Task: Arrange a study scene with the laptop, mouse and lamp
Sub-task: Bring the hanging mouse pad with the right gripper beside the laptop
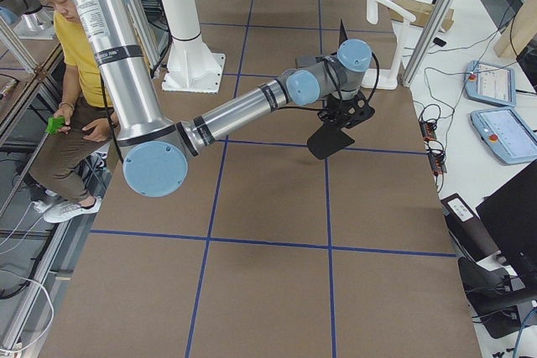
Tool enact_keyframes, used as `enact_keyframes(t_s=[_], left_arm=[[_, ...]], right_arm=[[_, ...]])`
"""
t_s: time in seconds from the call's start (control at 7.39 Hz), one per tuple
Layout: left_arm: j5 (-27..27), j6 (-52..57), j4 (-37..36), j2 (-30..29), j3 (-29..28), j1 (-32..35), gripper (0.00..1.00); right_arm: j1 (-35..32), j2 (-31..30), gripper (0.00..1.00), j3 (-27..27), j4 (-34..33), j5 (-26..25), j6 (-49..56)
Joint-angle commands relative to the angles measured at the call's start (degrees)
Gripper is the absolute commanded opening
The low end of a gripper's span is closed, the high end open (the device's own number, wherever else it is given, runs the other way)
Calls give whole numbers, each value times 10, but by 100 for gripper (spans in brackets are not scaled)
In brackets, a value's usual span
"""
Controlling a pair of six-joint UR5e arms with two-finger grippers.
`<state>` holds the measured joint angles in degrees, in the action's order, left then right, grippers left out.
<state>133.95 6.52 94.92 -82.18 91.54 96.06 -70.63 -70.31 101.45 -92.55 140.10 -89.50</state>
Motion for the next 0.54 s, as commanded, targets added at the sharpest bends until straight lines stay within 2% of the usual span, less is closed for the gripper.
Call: enact_keyframes(t_s=[0.0,0.27,0.41], left_arm=[[0,1,0,0,-2,0,100],[0,1,0,0,-3,0,100],[0,0,0,0,-3,0,100]], right_arm=[[85,44,0,21,0,-75,-12],[122,25,0,52,-4,-83,-26],[157,25,0,53,-4,-107,-49]])
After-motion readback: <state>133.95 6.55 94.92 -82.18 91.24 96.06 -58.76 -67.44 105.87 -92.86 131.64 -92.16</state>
